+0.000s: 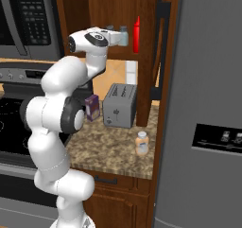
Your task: Put the shaker and condiment bottle from the counter next to their counterparts in the cabinet.
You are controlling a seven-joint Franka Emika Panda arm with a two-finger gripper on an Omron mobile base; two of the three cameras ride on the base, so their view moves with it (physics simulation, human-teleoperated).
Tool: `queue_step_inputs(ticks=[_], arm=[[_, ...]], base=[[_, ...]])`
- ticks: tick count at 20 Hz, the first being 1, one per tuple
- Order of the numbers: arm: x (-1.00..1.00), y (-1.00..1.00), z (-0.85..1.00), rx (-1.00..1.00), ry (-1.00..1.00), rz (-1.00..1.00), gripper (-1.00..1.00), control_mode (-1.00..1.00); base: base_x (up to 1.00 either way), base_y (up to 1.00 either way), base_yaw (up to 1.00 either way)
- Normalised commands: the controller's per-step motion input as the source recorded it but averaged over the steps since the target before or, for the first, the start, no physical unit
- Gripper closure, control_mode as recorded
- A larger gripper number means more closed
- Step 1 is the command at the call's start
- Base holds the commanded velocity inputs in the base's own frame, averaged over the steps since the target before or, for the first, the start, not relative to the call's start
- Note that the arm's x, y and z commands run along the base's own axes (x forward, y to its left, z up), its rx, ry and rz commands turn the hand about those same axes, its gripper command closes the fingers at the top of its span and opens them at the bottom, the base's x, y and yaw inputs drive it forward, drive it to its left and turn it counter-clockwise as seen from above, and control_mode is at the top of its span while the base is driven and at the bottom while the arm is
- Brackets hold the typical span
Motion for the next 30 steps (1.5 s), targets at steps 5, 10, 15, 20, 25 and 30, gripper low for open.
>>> queue_step_inputs(ticks=[5, 10, 15, 20, 25, 30], arm=[[0.40, 0.00, -0.13, 0.00, 0.08, 0.07, -1.00, -1.00], [0.16, -0.01, -0.03, 0.00, 0.09, 0.05, -1.00, -1.00], [0.00, -0.11, 0.00, 0.00, 0.04, 0.00, -1.00, -1.00], [0.00, -0.01, 0.00, 0.00, 0.00, 0.02, -1.00, -1.00], [-0.04, 0.11, -0.12, 0.00, 0.02, 0.09, -1.00, -1.00], [-0.22, 0.16, -0.11, 0.01, 0.00, 0.09, -1.00, -1.00]], base=[[0.00, 0.00, 0.00], [0.00, 0.00, 0.00], [0.00, 0.00, 0.00], [0.00, 0.00, 0.00], [0.00, 0.00, 0.00], [0.00, 0.00, 0.00]])
